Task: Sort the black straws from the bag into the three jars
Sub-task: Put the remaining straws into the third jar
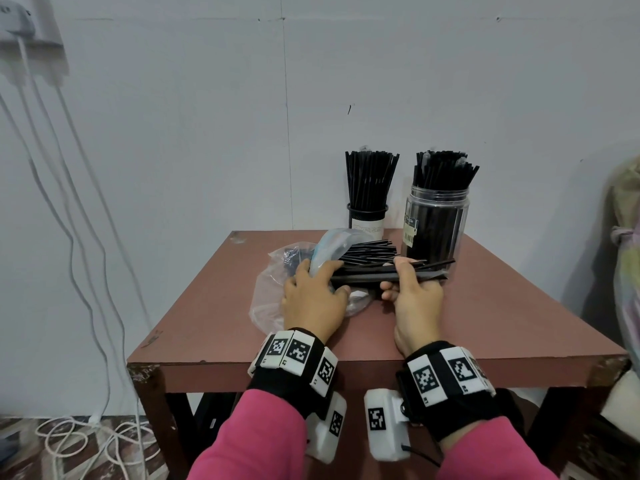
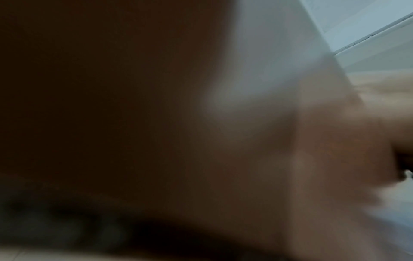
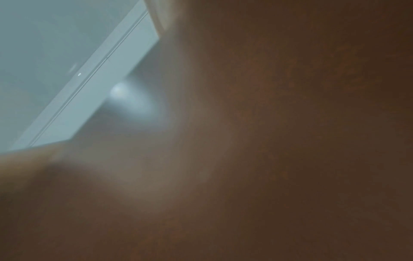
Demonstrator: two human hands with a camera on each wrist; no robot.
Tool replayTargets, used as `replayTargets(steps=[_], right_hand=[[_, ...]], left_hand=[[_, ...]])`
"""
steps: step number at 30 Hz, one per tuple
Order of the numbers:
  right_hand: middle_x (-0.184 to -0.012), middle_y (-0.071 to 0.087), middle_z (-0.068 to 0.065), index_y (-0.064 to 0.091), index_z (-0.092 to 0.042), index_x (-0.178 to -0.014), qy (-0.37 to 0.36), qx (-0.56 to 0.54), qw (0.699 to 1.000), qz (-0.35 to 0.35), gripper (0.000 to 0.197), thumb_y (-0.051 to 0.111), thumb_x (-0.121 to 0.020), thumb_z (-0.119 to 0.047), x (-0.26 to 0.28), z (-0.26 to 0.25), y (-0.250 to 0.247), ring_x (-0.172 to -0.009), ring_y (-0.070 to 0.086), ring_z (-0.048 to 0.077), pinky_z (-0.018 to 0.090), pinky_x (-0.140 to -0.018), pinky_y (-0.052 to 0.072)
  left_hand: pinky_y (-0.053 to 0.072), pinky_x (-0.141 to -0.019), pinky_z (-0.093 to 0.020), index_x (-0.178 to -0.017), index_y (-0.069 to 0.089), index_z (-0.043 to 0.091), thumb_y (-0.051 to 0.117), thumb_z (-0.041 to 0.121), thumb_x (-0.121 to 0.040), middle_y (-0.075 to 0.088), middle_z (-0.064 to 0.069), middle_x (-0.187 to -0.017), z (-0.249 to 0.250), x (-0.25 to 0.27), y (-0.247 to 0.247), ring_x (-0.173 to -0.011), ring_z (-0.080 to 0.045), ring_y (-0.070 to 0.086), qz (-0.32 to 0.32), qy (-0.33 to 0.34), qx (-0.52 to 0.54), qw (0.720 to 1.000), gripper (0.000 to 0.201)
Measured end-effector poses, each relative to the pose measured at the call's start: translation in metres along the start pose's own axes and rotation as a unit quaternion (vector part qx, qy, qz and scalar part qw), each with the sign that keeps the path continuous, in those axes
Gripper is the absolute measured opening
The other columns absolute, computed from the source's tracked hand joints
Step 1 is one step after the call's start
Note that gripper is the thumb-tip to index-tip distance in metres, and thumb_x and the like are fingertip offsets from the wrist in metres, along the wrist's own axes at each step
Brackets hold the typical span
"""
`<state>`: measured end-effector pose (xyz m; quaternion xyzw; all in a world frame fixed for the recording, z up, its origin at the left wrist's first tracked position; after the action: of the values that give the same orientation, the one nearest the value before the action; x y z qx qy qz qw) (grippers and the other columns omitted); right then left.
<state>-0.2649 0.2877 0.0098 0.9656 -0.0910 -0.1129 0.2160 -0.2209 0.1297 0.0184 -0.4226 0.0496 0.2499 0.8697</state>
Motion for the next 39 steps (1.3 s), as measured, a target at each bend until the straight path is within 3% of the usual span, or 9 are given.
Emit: replayTargets(steps=[7, 10, 14, 16, 19, 21, 23, 30, 39], right_hand=[[-0.051, 0.059, -0.006, 0.055, -0.020, -0.072, -0.005, 0.115, 0.992, 0.043, 0.028, 0.061, -0.083, -0.044, -0.002, 0.007, -0.006, -0.054, 0.054, 0.018, 0.040, -0.064, 0.043], [-0.087, 0.064, -0.001, 0.060, -0.020, -0.077, -0.086, 0.232, 0.966, 0.074, 0.027, 0.058, -0.085, -0.046, 0.004, -0.007, -0.009, -0.085, 0.060, 0.026, 0.042, -0.085, 0.048], [-0.131, 0.050, 0.005, 0.072, -0.006, -0.093, -0.126, 0.385, 0.906, 0.127, 0.041, 0.062, -0.084, -0.044, 0.009, -0.019, -0.013, -0.123, 0.038, 0.030, 0.042, -0.106, 0.028], [-0.140, 0.045, 0.008, 0.071, -0.003, -0.099, -0.129, 0.379, 0.908, 0.127, 0.047, 0.061, -0.083, -0.046, 0.005, -0.014, -0.015, -0.130, 0.035, 0.030, 0.044, -0.112, 0.026], [-0.114, 0.064, 0.007, 0.069, -0.009, -0.093, -0.086, 0.277, 0.954, 0.082, 0.045, 0.057, -0.079, -0.050, -0.004, -0.001, -0.014, -0.109, 0.058, 0.031, 0.045, -0.098, 0.045], [-0.089, 0.069, 0.002, 0.066, -0.017, -0.084, -0.037, 0.239, 0.970, 0.036, 0.025, 0.062, -0.084, -0.041, -0.006, 0.005, -0.008, -0.093, 0.064, 0.029, 0.045, -0.090, 0.050], [-0.082, 0.068, -0.002, 0.065, -0.020, -0.079, -0.031, 0.234, 0.972, 0.015, 0.018, 0.065, -0.085, -0.037, -0.006, 0.004, -0.005, -0.089, 0.065, 0.027, 0.044, -0.089, 0.050], [-0.098, 0.067, 0.005, 0.066, -0.017, -0.085, -0.116, 0.234, 0.963, 0.065, 0.036, 0.058, -0.076, -0.051, -0.004, -0.001, -0.012, -0.089, 0.063, 0.025, 0.040, -0.084, 0.051], [-0.089, 0.069, -0.002, 0.066, -0.019, -0.085, -0.063, 0.235, 0.970, 0.008, 0.021, 0.064, -0.082, -0.039, -0.013, -0.009, 0.003, -0.088, 0.065, 0.021, 0.043, -0.086, 0.052]], left_hand=[[0.014, -0.117, -0.050, -0.138, 0.040, 0.043, 0.049, 0.037, -0.092, 0.016, -0.001, -0.159, -0.002, 0.001, 0.002, -0.144, -0.033, 0.011, -0.013, -0.017, -0.019, 1.000, 0.048], [0.016, -0.117, -0.049, -0.139, 0.040, 0.041, 0.048, 0.036, -0.093, 0.017, -0.001, -0.158, -0.002, 0.001, 0.002, -0.144, -0.033, 0.013, -0.015, -0.014, -0.021, 1.000, 0.047], [0.018, -0.116, -0.049, -0.137, 0.042, 0.041, 0.049, 0.035, -0.092, 0.019, -0.002, -0.158, -0.001, 0.001, 0.002, -0.142, -0.033, 0.016, -0.017, -0.009, -0.026, 0.999, 0.046], [0.019, -0.116, -0.049, -0.137, 0.042, 0.040, 0.049, 0.035, -0.093, 0.019, -0.002, -0.158, -0.001, 0.002, 0.002, -0.141, -0.033, 0.017, -0.018, -0.007, -0.030, 0.999, 0.045], [0.020, -0.115, -0.049, -0.137, 0.042, 0.041, 0.049, 0.035, -0.093, 0.019, -0.002, -0.158, 0.000, 0.002, 0.002, -0.141, -0.034, 0.018, -0.022, -0.005, -0.032, 0.999, 0.046], [0.019, -0.116, -0.049, -0.138, 0.040, 0.044, 0.048, 0.036, -0.093, 0.018, -0.002, -0.158, 0.000, 0.002, 0.002, -0.141, -0.033, 0.018, -0.026, -0.004, -0.032, 0.999, 0.047], [0.019, -0.116, -0.049, -0.139, 0.038, 0.048, 0.048, 0.036, -0.092, 0.016, -0.001, -0.159, 0.001, 0.002, 0.002, -0.142, -0.034, 0.018, -0.030, -0.004, -0.032, 0.999, 0.049], [0.019, -0.115, -0.051, -0.144, 0.032, 0.042, 0.052, 0.036, -0.090, 0.019, 0.003, -0.159, 0.004, 0.003, -0.003, -0.144, -0.030, 0.016, -0.001, -0.001, 0.018, 1.000, 0.058], [0.030, -0.111, -0.050, -0.141, 0.045, 0.027, 0.043, 0.020, -0.097, 0.042, 0.001, -0.148, 0.024, -0.001, -0.021, -0.137, -0.026, 0.035, 0.051, 0.043, 0.120, 0.991, 0.044]])
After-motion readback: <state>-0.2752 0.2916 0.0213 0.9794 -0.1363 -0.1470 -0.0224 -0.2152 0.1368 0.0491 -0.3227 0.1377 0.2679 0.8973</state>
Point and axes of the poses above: each hand's wrist, its own x-axis away from the middle knuckle, its own y-axis out of the palm, z = x × y, the point moved 6 cm from there along -x, towards the middle knuckle
